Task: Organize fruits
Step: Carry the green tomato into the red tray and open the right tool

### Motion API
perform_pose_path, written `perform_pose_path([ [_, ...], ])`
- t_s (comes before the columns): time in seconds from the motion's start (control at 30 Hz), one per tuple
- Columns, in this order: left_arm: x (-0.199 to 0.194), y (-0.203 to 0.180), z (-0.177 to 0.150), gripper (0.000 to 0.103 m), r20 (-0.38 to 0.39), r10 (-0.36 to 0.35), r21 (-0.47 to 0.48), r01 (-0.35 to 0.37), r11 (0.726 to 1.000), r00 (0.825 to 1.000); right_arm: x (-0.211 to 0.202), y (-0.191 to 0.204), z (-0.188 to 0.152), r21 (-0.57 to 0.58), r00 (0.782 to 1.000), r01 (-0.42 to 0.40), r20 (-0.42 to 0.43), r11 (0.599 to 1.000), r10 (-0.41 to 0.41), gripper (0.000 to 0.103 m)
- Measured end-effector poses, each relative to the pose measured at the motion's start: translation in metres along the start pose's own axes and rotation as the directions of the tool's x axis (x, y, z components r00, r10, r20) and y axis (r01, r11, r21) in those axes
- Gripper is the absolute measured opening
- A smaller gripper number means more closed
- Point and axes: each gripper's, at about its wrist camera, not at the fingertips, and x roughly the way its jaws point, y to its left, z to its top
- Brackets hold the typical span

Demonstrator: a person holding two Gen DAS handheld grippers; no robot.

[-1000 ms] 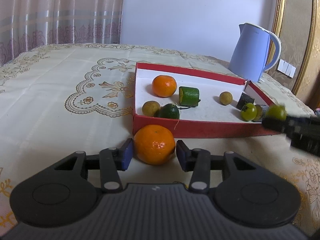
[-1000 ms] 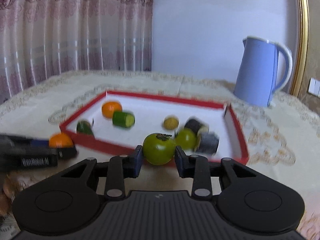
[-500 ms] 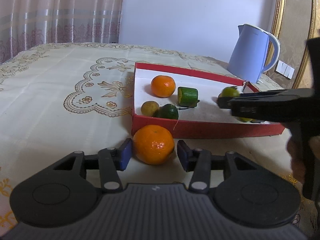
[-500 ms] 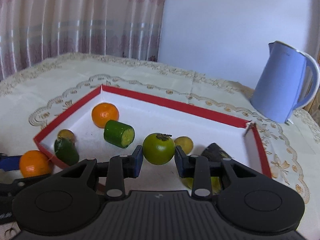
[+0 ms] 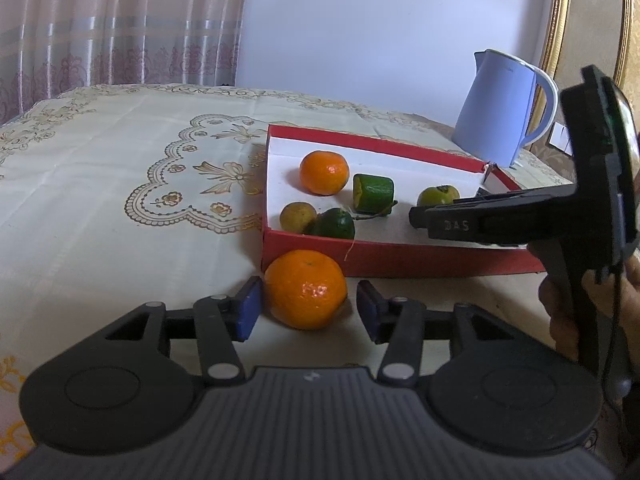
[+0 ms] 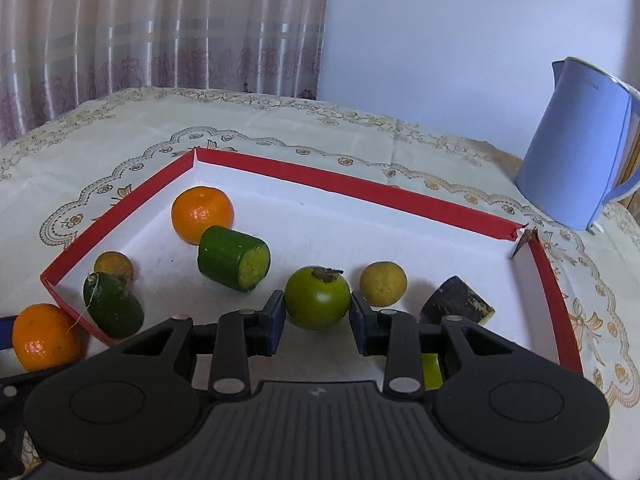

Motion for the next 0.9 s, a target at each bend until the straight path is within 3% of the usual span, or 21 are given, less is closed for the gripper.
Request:
perform_pose_path([
  [0.1,0.000,0.000,0.000,0.048,-0.001,0.002,0.003,-0.002,1.000,1.000,-0.018,-0.004,-0.001,0.021,0.999,-0.003,0.051,1.000,0.002,0.035],
  [0.23,0.001,-0.001,0.000,0.048,-0.002,0.005,0.007,-0.005,1.000,1.000,-0.056,-0.014,-0.014,0.035,0.991,-0.010,0.135,0.999,0.005,0.062],
  [0.4,0.001,-0.002,0.000,0.048,-0.003,0.008,0.013,-0.008,1.000,1.000,-0.100,-0.029,-0.049,0.052,0.981,0.017,0.192,0.999,-0.026,0.062],
  [0.5,0.001,-0.003,0.000,0.048,-0.004,0.012,0.017,-0.012,1.000,1.000,-0.112,-0.038,-0.069,0.075,0.986,0.002,0.167,0.997,-0.014,0.062],
  [0.9,0.002,-0.006,0.000,0.048,-0.008,0.029,0.042,-0.028,0.999,1.000,-0.099,-0.070,-0.100,0.202,0.995,0.073,0.054,0.977,-0.086,0.063],
])
